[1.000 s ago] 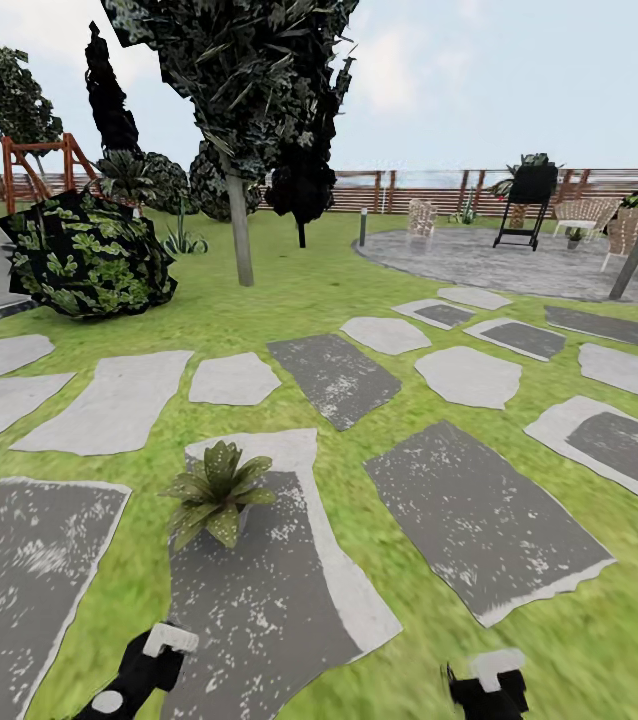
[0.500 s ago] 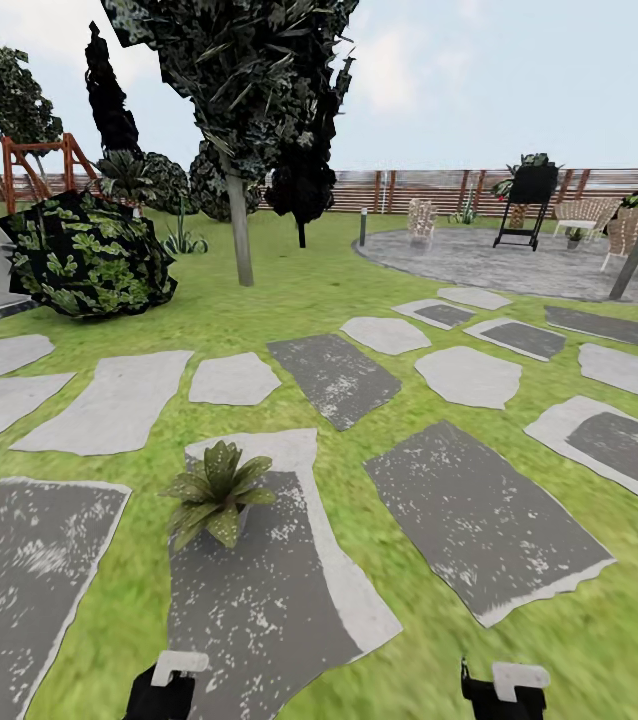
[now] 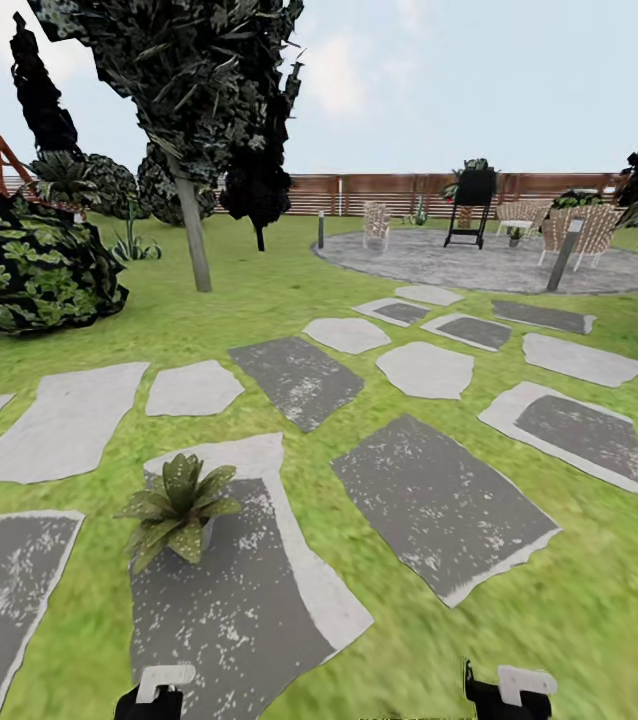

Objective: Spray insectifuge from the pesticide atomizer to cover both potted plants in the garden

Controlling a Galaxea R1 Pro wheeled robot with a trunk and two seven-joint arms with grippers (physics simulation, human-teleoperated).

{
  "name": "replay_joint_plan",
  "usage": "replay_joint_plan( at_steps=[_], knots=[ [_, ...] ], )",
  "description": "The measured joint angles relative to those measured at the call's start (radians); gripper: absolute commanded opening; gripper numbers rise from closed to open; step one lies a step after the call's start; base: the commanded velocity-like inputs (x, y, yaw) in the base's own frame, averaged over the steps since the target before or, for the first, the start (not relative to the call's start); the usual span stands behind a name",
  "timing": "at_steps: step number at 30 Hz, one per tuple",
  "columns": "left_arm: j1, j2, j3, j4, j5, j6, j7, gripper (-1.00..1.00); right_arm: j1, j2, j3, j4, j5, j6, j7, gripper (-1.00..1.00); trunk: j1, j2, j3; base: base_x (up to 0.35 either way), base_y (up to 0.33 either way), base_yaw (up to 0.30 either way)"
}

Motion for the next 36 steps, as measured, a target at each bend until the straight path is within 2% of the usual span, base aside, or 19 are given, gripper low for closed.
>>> replay_joint_plan(
  at_steps=[10,18,24,36],
  knots=[
    [0.018,-0.002,-0.002,-0.001,-0.002,-0.003,0.003,-1.0,0.0,0.0,0.0,0.002,-0.002,0.0,0.0,1.0,0.0,0.0,0.0,0.117,-0.067,-0.295],
    [0.029,0.0,-0.002,-0.001,-0.002,-0.003,0.001,-1.0,0.0,0.0,0.0,0.003,-0.002,0.0,0.0,1.0,-0.001,0.0,0.0,0.271,-0.173,-0.295],
    [0.035,-0.001,-0.002,-0.002,-0.002,-0.042,0.002,-1.0,0.0,0.0,0.0,0.003,-0.001,0.0,0.0,1.0,-0.001,0.0,0.0,0.291,-0.166,-0.295],
    [0.036,0.004,0.003,0.0,-0.001,-0.046,0.005,-1.0,0.0,0.001,0.0,0.002,-0.001,0.0,0.0,1.0,-0.001,0.0,0.0,0.333,-0.014,-0.28]
  ],
)
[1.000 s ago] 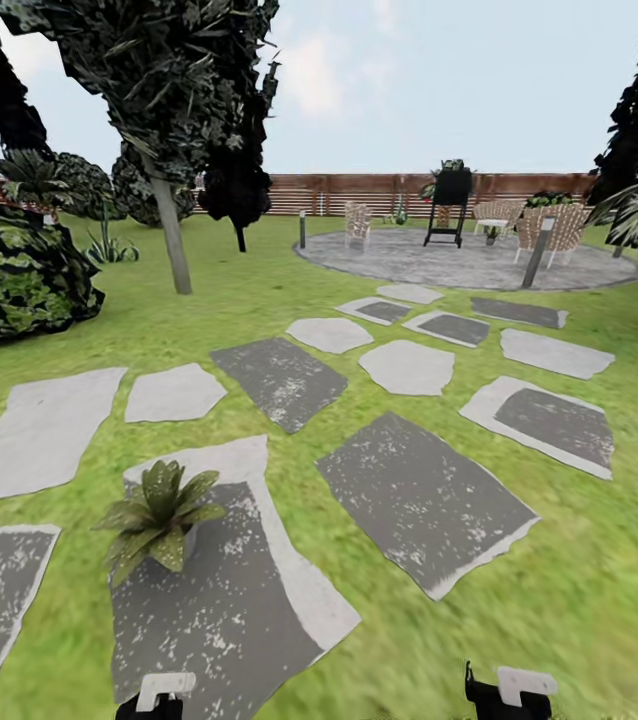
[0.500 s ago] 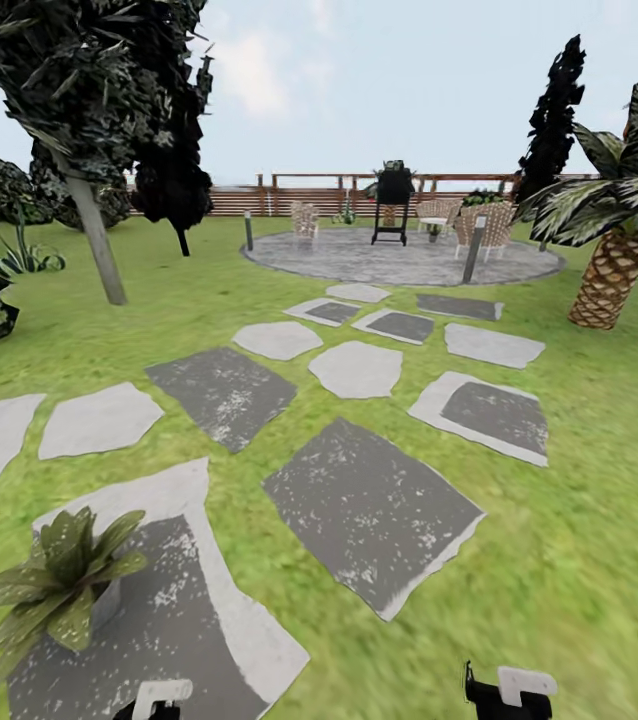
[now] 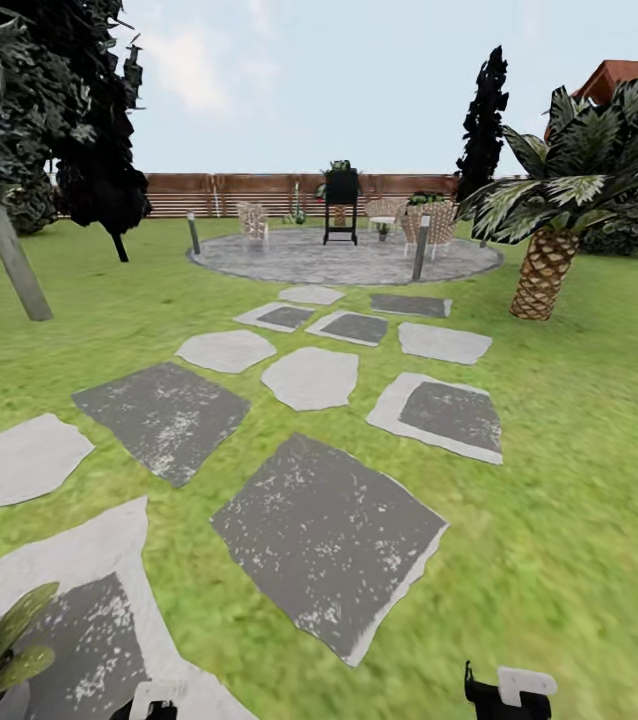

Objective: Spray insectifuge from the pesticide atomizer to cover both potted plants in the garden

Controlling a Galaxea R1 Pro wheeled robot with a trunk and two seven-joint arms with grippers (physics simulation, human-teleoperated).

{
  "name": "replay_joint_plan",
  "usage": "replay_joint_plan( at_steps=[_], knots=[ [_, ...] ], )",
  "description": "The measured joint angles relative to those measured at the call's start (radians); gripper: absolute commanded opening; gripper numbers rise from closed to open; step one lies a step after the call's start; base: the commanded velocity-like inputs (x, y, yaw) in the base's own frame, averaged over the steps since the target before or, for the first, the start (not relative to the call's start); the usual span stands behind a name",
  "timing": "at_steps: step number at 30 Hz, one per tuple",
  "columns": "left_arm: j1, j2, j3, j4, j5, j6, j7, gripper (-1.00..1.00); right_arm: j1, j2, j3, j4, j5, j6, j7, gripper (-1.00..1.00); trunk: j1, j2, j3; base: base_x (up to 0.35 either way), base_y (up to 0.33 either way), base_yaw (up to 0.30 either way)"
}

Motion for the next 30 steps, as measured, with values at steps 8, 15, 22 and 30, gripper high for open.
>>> replay_joint_plan(
  at_steps=[8,15,22,30],
  knots=[
    [0.001,0.002,0.0,0.0,0.0,-0.002,0.007,-1.0,0.0,0.002,0.001,0.017,0.002,0.004,0.004,1.0,0.0,0.0,0.0,0.337,0.0,-0.025],
    [0.011,0.011,0.002,-0.002,0.001,-0.006,0.008,-1.0,0.001,0.005,0.002,0.028,0.004,0.007,0.005,1.0,0.0,0.0,0.0,0.336,0.0,0.0],
    [0.012,0.011,0.001,-0.006,0.001,-0.006,0.008,-1.0,0.003,0.01,0.002,0.028,0.004,0.007,0.004,1.0,0.0,0.0,0.0,0.337,0.0,0.0],
    [0.013,0.01,-0.002,-0.011,0.0,-0.006,0.008,-1.0,0.007,0.01,0.002,0.028,0.004,0.007,0.004,1.0,0.0,0.0,0.0,0.337,0.0,0.0]
  ],
)
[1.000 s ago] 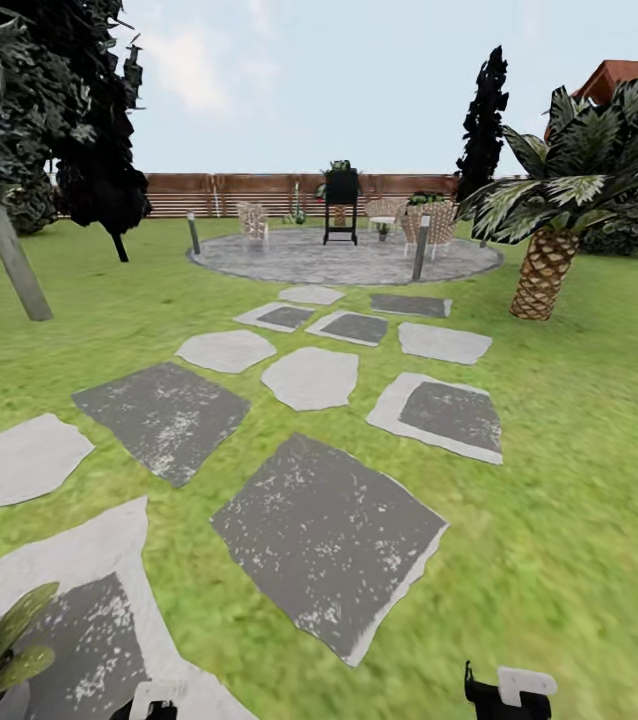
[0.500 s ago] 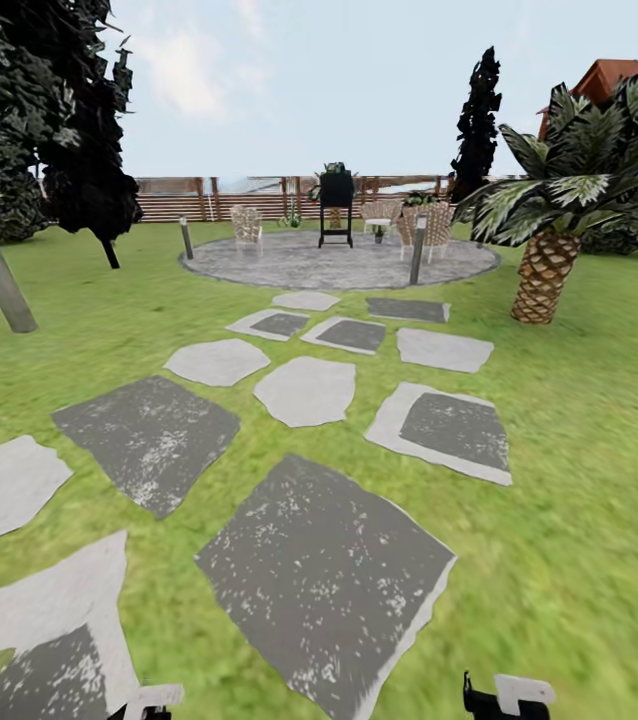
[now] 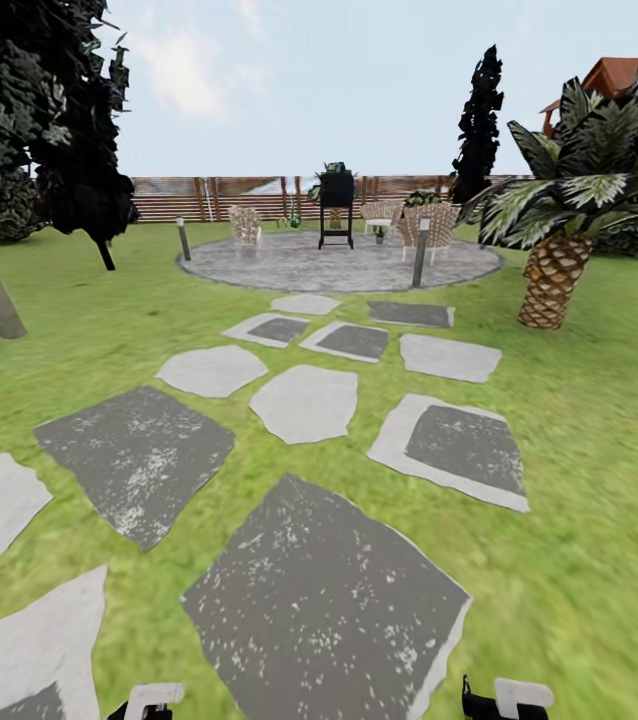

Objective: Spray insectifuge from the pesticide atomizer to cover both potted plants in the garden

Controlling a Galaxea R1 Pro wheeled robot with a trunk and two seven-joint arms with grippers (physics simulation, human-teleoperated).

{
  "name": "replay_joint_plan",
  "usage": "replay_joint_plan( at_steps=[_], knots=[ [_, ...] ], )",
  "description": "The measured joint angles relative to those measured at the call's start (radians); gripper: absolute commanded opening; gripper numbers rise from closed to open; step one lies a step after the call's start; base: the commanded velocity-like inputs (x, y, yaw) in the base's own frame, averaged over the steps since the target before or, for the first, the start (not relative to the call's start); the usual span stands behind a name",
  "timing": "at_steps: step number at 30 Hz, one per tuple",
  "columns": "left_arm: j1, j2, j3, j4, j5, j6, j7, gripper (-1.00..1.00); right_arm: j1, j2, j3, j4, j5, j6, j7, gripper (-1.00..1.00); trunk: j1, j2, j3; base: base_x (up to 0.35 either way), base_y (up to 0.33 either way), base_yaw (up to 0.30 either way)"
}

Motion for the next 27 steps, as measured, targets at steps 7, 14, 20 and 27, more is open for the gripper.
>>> replay_joint_plan(
  at_steps=[7,14,20,27],
  knots=[
    [0.0,0.0,-0.001,0.001,0.0,0.0,0.0,-1.0,0.0,0.0,0.0,0.0,0.0,0.0,0.0,1.0,0.0,0.0,0.0,0.337,0.0,0.0],
    [0.0,0.0,0.0,0.002,0.0,0.0,0.0,-1.0,0.0,0.0,0.0,0.0,0.0,0.0,0.0,1.0,0.0,0.0,0.0,0.336,0.0,0.0],
    [0.0,0.0,0.001,0.005,0.004,0.0,0.0,-1.0,0.0,0.0,0.0,0.0,0.0,0.0,0.0,1.0,0.0,0.0,0.0,0.336,0.0,0.0],
    [0.0,0.001,0.001,0.008,0.004,-0.001,0.0,-1.0,0.0,0.0,0.0,0.0,0.0,0.0,0.0,1.0,0.0,0.0,0.0,0.336,0.0,0.0]
  ],
)
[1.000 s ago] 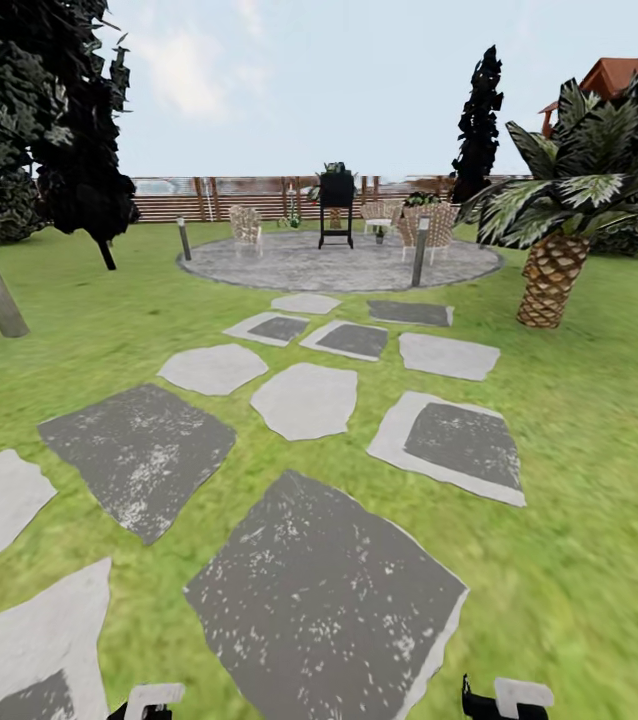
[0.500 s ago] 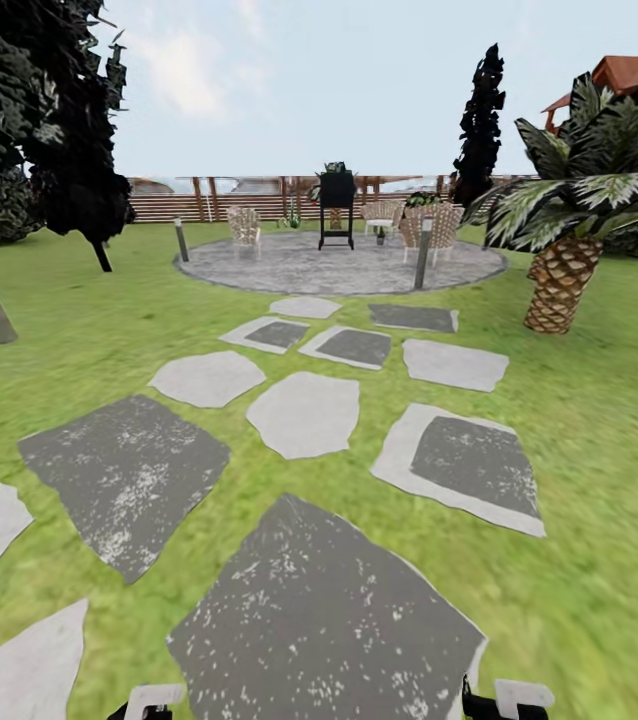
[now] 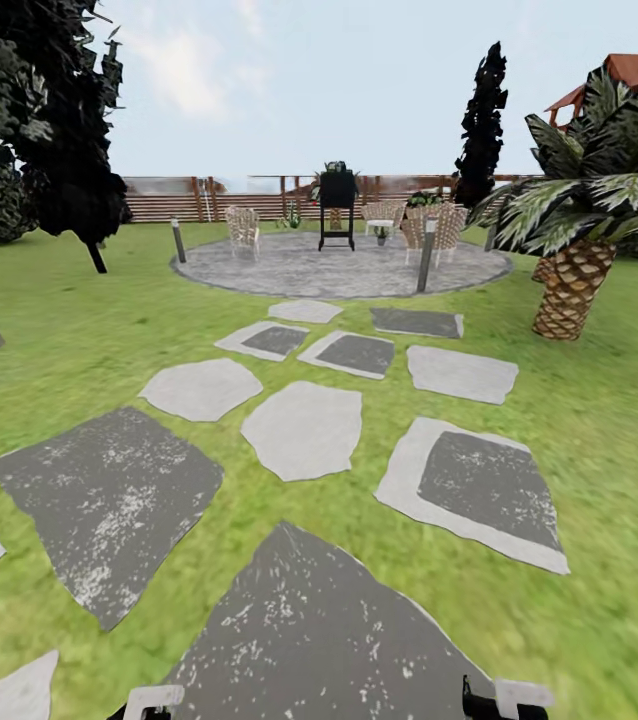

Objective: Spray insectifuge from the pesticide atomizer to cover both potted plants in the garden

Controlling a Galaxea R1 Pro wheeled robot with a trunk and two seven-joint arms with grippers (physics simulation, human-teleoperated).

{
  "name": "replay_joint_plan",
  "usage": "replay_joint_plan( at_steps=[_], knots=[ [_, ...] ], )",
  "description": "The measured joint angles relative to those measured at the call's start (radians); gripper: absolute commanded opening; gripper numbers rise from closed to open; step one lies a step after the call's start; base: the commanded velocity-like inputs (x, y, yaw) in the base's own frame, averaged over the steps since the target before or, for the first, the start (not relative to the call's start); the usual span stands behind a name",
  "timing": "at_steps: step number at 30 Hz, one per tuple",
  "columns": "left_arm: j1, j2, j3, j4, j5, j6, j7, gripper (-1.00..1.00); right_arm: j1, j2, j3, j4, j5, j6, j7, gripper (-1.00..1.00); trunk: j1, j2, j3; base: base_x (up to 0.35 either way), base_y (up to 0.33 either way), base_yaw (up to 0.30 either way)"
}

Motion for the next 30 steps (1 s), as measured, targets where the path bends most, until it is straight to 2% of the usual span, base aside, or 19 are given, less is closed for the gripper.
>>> replay_joint_plan(
  at_steps=[25,30],
  knots=[
    [0.0,-0.001,-0.001,0.002,-0.001,0.0,0.0,-1.0,0.0,0.001,0.0,0.0,0.0,0.001,0.001,1.0,0.0,0.0,0.0,0.336,0.0,0.0],
    [0.0,-0.002,-0.003,0.003,-0.002,0.0,0.0,-1.0,0.0,0.024,-0.001,-0.022,-0.005,-0.003,0.011,1.0,0.0,0.0,0.0,0.336,0.0,0.0]
  ],
)
